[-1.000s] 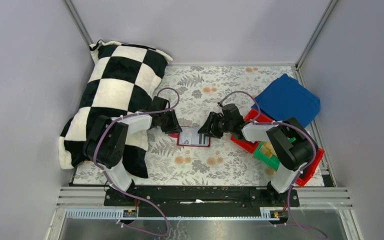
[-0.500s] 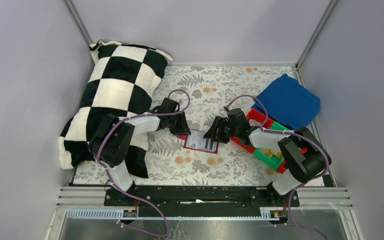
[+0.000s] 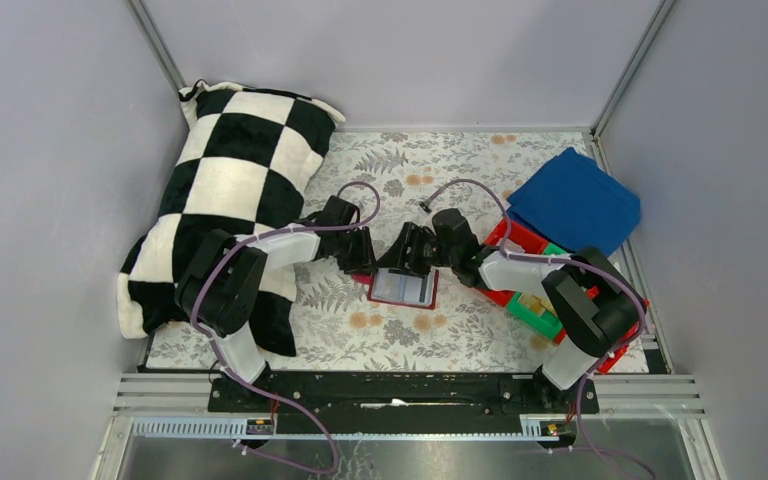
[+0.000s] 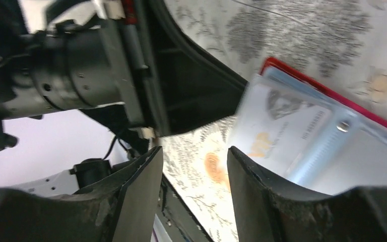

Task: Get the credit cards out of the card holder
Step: Remove the credit card from the card holder.

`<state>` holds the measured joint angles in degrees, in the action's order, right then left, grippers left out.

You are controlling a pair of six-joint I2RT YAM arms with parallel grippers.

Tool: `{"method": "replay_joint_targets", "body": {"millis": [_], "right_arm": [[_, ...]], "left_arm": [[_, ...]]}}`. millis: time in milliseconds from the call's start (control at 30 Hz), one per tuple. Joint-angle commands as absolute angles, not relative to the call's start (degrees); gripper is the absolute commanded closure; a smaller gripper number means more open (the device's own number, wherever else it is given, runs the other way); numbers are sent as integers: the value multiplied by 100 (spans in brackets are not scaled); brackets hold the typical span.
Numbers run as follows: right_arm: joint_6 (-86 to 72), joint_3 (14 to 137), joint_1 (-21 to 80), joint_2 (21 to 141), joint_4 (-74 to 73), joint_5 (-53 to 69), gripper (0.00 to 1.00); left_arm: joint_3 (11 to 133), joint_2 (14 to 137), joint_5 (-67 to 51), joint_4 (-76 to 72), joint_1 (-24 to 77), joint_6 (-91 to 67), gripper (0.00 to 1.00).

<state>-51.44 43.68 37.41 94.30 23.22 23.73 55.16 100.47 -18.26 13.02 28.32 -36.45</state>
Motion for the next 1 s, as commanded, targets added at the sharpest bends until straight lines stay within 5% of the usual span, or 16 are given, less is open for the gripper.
{"method": "replay_joint_targets", "body": {"millis": [0, 367, 567, 967], "right_arm": [[-5441, 4641, 3858, 9571, 3001, 2612, 43], [-4693, 4207, 3663, 8485, 1692, 1501, 43], [-4554, 3745, 3105, 8268, 1426, 1766, 42], [-4556, 3512, 3097, 8421, 1295, 1746, 42]], "left_arm": [[5757, 9711, -2027, 1728, 2787, -3532, 65], [6078, 8778, -1357, 2442, 2538, -3158, 62], [5804, 9283, -2321, 1678, 3002, -3552, 62], [5568, 10081, -1762, 1653, 3041, -3427, 63]]}}
